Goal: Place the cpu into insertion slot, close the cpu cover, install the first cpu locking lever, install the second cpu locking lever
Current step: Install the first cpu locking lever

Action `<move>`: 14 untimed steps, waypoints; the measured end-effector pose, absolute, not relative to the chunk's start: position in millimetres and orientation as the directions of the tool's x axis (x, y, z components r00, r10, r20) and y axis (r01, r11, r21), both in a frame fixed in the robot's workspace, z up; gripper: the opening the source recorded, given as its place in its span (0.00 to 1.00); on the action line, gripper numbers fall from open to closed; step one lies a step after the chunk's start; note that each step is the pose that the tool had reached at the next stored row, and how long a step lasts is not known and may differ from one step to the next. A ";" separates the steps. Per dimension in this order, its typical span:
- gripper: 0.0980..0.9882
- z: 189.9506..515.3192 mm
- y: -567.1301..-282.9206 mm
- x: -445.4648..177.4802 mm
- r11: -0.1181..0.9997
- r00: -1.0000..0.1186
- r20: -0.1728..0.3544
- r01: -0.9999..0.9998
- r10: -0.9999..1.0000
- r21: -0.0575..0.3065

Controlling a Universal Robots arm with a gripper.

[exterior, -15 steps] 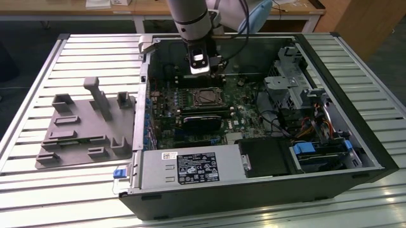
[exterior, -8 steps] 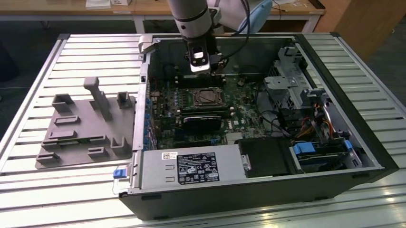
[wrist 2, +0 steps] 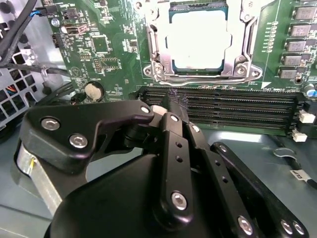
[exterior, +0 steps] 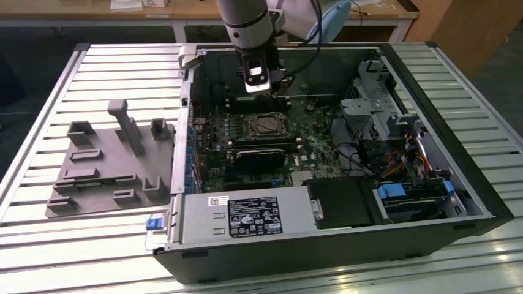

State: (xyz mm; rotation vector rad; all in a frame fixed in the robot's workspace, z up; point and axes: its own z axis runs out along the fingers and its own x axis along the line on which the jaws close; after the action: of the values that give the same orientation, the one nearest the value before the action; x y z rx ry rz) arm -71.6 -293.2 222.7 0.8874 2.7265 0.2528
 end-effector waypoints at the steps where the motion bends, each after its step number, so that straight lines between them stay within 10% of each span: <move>1: 0.01 222.4 -293.3 -71.6 0.798 -0.780 -0.190 0.552 0.597 0.240; 14: 0.01 216.8 -297.5 -71.5 0.814 -0.804 -0.145 0.551 0.577 0.183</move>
State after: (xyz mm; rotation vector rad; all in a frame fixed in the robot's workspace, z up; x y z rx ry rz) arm -71.5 -297.5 216.8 0.8810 2.8053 0.1952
